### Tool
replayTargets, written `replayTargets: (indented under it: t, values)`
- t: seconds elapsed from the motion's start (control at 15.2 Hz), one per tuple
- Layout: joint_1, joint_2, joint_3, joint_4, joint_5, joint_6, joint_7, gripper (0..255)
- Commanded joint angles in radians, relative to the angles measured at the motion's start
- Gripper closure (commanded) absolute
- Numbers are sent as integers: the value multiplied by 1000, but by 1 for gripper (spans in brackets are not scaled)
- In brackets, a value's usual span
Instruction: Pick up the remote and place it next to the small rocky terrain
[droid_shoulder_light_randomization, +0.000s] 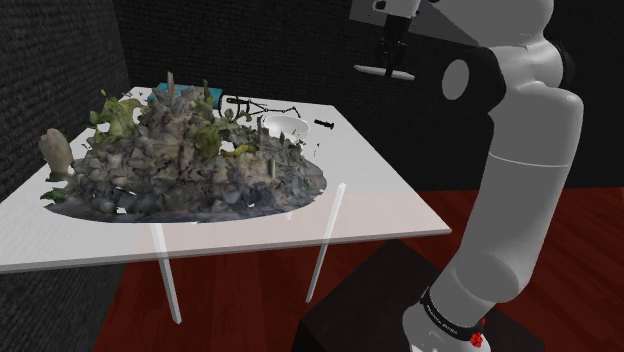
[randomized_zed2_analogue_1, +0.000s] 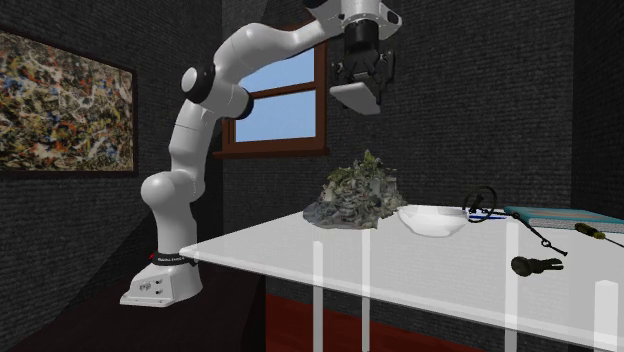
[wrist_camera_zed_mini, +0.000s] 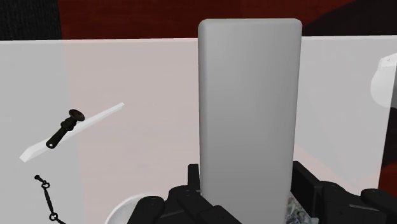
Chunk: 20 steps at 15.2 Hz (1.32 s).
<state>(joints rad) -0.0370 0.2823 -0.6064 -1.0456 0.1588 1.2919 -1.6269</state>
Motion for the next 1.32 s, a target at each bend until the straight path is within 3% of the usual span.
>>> replayTargets:
  t: [0.0,0.26,0.46,0.66,0.92,1.25]
  values:
    - [-27,38,-1,87,25,-53,-6,255]
    - [-105,129,4,289,88,-168,-15,255]
    - [77,-99,-6,-33,-55,-52,49,255]
    - [178,-273,27,-229,-162,-2,139,255]
    - [232,-464,112,-419,-258,19,261,255]
    - [253,-654,225,-596,-310,10,396,255]
